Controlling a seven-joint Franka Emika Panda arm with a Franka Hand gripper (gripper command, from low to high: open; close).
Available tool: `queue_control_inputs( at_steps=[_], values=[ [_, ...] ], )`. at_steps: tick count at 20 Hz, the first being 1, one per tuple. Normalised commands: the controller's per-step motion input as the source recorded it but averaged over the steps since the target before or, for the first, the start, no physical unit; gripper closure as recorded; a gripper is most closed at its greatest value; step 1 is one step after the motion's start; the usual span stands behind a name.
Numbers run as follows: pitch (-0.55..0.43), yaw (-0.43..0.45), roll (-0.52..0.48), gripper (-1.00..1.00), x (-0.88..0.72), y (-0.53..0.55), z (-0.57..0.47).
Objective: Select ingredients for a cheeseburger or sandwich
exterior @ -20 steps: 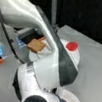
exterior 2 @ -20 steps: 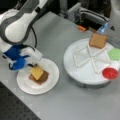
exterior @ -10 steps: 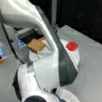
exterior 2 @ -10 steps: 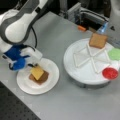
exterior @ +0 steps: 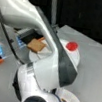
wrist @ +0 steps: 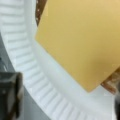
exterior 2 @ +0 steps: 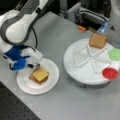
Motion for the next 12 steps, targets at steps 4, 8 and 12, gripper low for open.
queue_control_inputs(
  at_steps=[4,8,12],
  values=[
    [-0.069,0.047,-0.237,-1.00,-0.10,0.12,-0.02],
    [-0.053,0.037,-0.255,-1.00,-0.11,0.16,0.04],
    [0.007,-0.044,-0.298,-1.00,-0.23,0.33,0.21]
  ],
)
